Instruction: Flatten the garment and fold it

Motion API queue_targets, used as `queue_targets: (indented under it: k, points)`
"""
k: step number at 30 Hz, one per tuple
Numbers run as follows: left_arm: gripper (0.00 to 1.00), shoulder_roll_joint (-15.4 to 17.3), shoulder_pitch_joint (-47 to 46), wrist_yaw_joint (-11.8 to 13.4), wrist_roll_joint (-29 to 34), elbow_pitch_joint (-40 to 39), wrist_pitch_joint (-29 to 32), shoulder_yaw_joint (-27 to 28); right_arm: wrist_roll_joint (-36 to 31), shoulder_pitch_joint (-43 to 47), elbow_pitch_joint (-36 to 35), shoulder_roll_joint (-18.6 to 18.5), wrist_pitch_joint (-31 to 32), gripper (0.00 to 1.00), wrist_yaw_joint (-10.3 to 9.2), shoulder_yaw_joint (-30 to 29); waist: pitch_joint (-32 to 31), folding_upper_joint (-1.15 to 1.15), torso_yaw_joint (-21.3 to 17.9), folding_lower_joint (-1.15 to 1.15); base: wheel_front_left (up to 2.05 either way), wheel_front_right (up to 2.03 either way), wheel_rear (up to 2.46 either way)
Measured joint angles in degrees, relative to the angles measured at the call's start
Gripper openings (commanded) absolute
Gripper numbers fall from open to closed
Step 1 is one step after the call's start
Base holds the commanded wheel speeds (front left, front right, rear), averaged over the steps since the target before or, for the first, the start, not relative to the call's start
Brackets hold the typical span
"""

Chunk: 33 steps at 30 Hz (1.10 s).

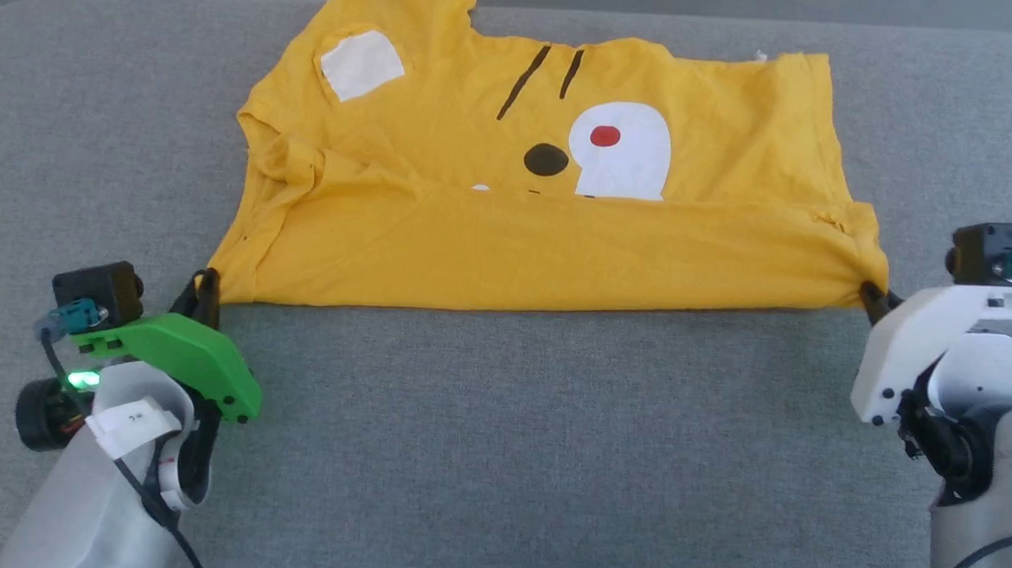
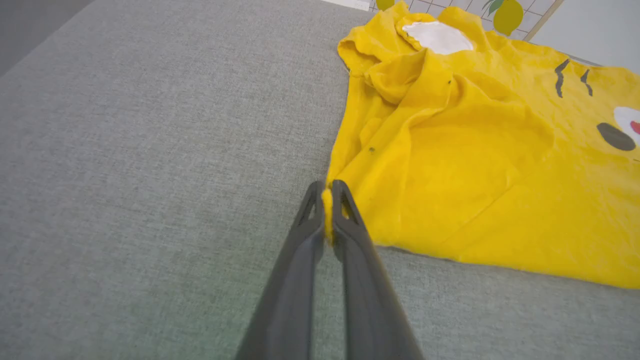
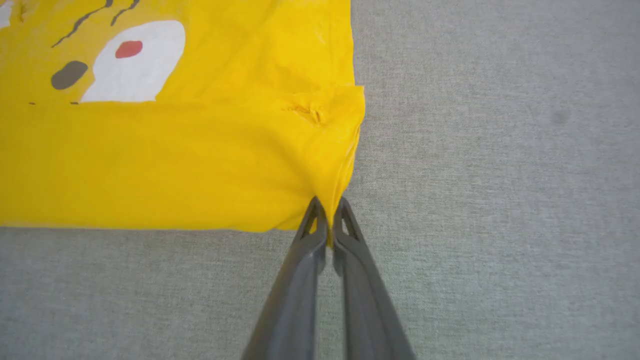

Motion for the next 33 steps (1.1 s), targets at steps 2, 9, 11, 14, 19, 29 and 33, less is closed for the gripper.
queue_targets:
  k: [2, 9, 11, 14, 19, 29, 33]
  points:
    - [0.0, 0.8, 0.3, 0.3, 0.8, -0.6, -0.4, 0.1, 0.0, 1.1, -2.1, 0.0, -0.8, 0.0, 0.0, -0.4, -0.7, 0.0, 0.1, 0.0, 0.0, 0.0, 0.0]
    - [0.0, 2.9, 6.0, 3.6, 1.7, -7.8, 2.4, 0.4, 0.4, 7.9, -9.4, 0.1, 0.9, 0.0, 0.0, -2.7, -3.3, 0.0, 0.6, 0.0, 0.0, 0.0, 0.0]
    - [0.0, 3.8, 9.1, 5.1, 1.7, -10.2, 4.1, 0.5, 0.6, 10.2, -11.2, 0.1, 2.2, 0.0, 0.01, -3.1, -3.8, 0.0, 0.8, 0.0, 0.0, 0.0, 0.0]
    - [0.0, 4.6, 13.4, 6.7, 1.6, -13.3, 6.2, 0.9, 0.9, 13.2, -12.6, 0.1, 4.4, 0.0, 0.02, -3.7, -4.1, 0.0, 1.0, 0.0, 0.0, 0.0, 0.0]
    - [0.0, 4.6, 19.4, 7.9, -0.4, -16.4, 9.8, 0.3, 1.9, 17.5, -11.8, 0.2, 6.6, 0.0, 0.02, -5.2, -3.9, 0.0, 1.4, 0.0, 0.0, 0.0, 0.0]
    - [0.0, 2.6, 19.9, 4.2, -1.8, -11.2, 6.9, -2.0, 4.1, 19.3, -4.2, -0.2, 4.2, 0.0, 0.02, -5.7, -3.7, 0.0, 1.9, 0.0, 0.0, 0.0, 0.0]
    - [1.0, 1.9, 19.2, 3.3, -2.4, -8.2, 6.4, -2.0, 5.7, 19.1, -1.8, -0.3, 0.0, 1.0, 0.02, -5.2, -4.3, 0.0, 1.6, 0.0, 0.0, 0.0, 0.0]
